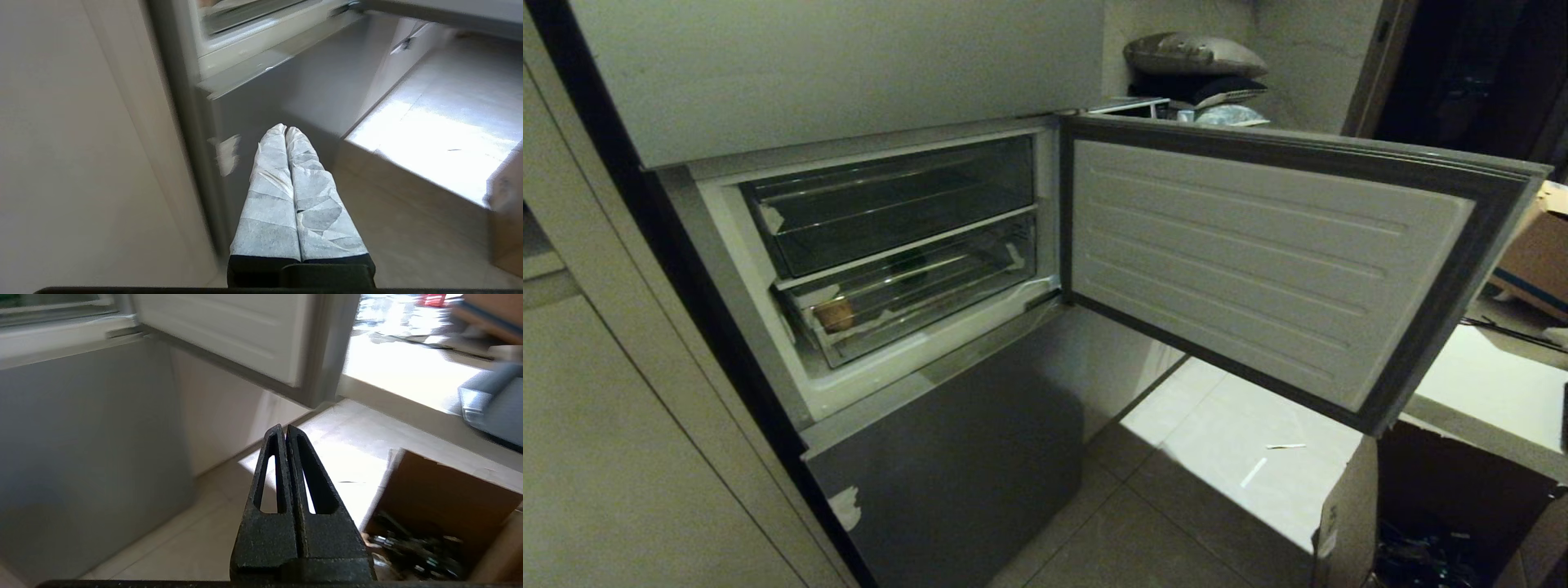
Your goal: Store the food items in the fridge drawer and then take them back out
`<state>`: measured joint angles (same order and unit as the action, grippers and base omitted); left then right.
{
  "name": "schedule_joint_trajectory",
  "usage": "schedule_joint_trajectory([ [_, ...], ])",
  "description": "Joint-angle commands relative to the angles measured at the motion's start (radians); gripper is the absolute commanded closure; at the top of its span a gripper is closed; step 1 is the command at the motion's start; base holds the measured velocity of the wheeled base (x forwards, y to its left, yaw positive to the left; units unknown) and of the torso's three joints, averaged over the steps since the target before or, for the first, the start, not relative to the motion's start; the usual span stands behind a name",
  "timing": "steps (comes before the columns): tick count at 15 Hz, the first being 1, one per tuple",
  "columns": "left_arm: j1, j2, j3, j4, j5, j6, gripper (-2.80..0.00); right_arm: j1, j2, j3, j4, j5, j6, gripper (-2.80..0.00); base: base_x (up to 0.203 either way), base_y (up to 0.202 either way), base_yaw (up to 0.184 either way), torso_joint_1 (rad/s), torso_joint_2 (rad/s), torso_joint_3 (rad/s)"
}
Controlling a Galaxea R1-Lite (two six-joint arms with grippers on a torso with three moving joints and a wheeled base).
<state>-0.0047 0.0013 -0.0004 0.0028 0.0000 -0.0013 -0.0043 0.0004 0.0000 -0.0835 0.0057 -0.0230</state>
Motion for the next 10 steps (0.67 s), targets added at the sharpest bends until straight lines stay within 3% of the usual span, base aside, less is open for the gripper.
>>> schedule_joint_trajectory([
  [1,0.0,0.0,0.0,-0.001,0.0,0.0,0.0,0.0,-0.002,0.031,-0.001,0.0,0.005,0.0,0.007,0.001,0.096,0.007,0.01,0.001],
  [10,0.0,0.0,0.0,-0.001,0.0,0.0,0.0,0.0,-0.002,0.031,-0.001,0.0,0.006,0.0,0.001,-0.009,0.178,0.001,0.0,0.004],
])
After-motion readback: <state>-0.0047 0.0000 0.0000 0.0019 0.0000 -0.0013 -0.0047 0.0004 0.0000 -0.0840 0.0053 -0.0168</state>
